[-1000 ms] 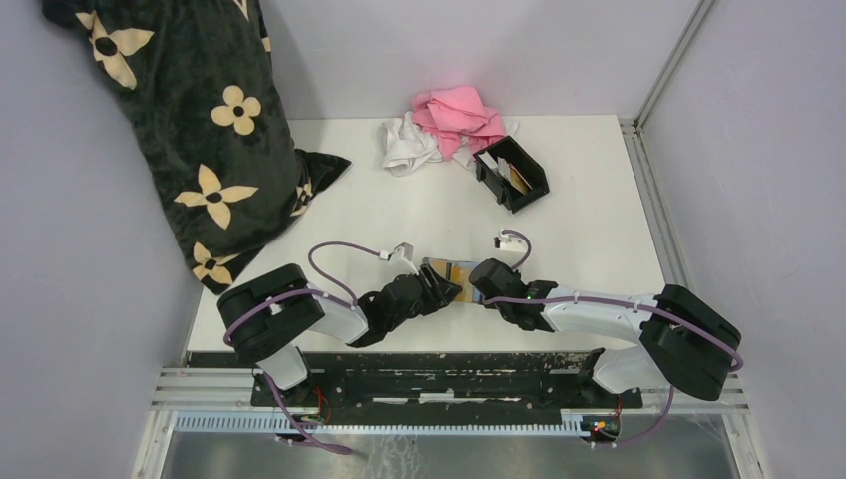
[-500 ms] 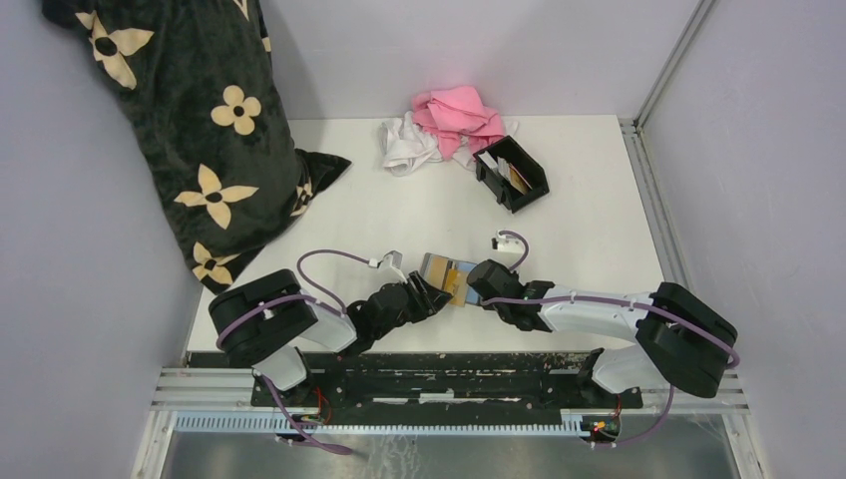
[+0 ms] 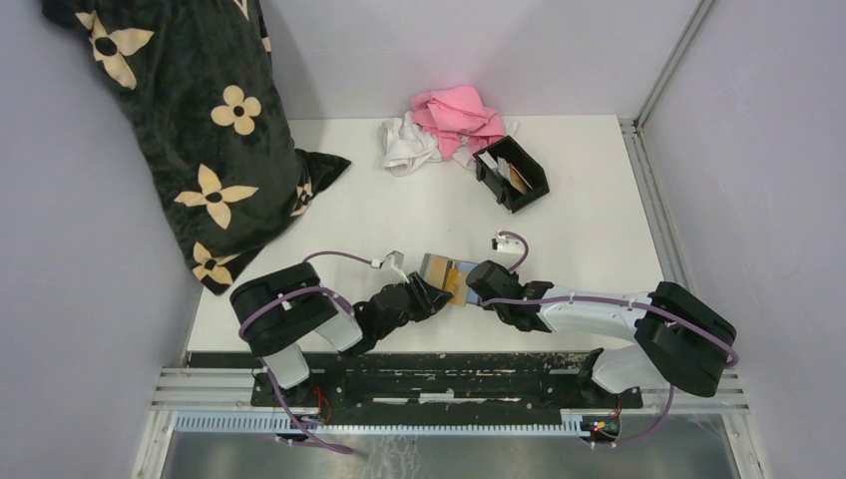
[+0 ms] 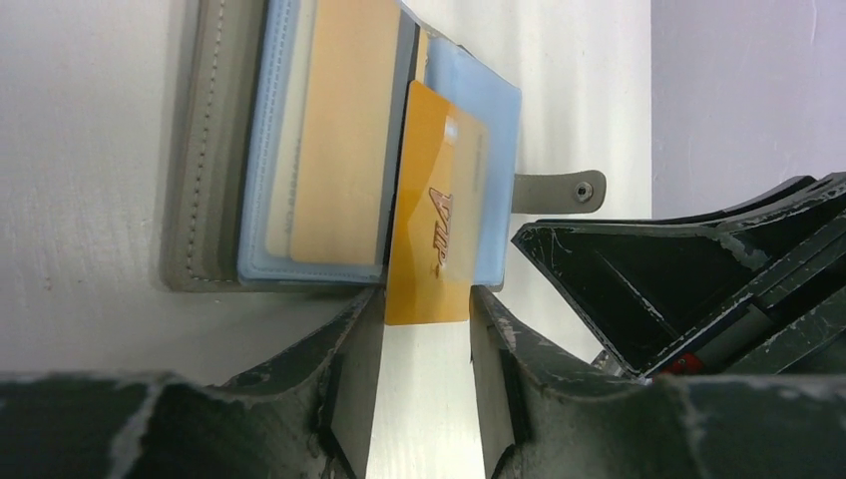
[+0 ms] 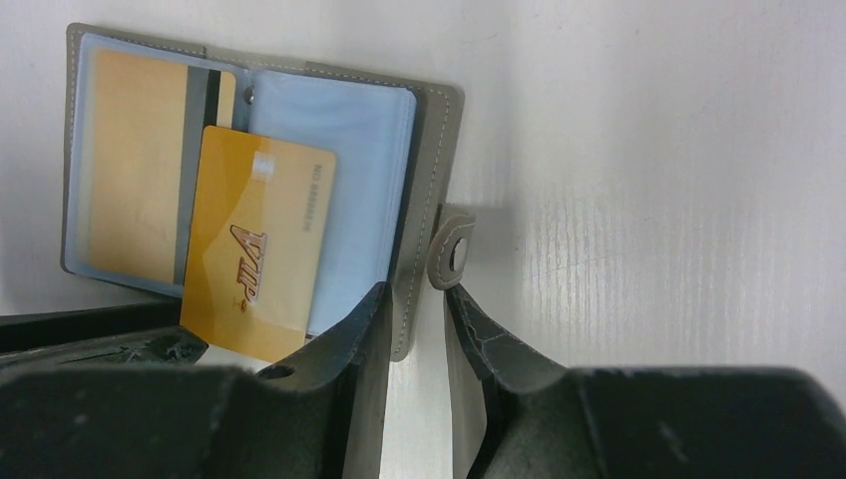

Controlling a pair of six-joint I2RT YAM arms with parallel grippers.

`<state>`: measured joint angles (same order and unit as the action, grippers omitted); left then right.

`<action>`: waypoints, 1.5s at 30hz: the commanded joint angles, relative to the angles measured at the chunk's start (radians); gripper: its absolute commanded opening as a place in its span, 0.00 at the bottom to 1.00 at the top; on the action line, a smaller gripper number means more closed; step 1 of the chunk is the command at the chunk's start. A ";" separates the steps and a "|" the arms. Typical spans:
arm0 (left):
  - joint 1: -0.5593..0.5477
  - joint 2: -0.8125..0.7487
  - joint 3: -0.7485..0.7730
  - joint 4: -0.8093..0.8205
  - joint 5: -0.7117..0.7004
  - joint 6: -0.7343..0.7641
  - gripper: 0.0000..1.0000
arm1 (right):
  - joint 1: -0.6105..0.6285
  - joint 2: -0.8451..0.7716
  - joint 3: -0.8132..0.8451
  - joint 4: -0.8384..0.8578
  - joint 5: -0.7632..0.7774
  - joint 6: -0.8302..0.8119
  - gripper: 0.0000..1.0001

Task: Put the credit cards into the card holder
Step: Insert the credit card into the card holder.

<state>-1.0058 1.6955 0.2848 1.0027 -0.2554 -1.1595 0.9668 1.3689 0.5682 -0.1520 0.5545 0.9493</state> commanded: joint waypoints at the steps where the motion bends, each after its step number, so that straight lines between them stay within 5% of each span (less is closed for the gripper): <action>1: 0.010 0.047 -0.046 0.035 0.006 -0.008 0.42 | 0.006 -0.014 0.020 0.013 0.037 0.013 0.31; 10: 0.016 0.044 -0.077 0.093 -0.015 -0.027 0.23 | 0.006 -0.010 0.018 0.021 0.032 0.014 0.31; 25: 0.025 0.151 -0.075 0.256 0.030 -0.060 0.21 | 0.008 -0.007 0.001 0.041 0.033 0.017 0.31; 31: 0.025 0.143 -0.085 0.277 0.020 -0.058 0.06 | 0.008 -0.013 -0.003 0.040 0.032 0.017 0.31; 45: 0.024 0.033 -0.072 0.139 -0.033 -0.066 0.03 | 0.008 -0.010 0.000 0.039 0.027 0.008 0.31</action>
<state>-0.9848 1.7836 0.2081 1.2217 -0.2375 -1.2114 0.9688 1.3685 0.5659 -0.1436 0.5606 0.9565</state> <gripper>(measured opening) 0.043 0.314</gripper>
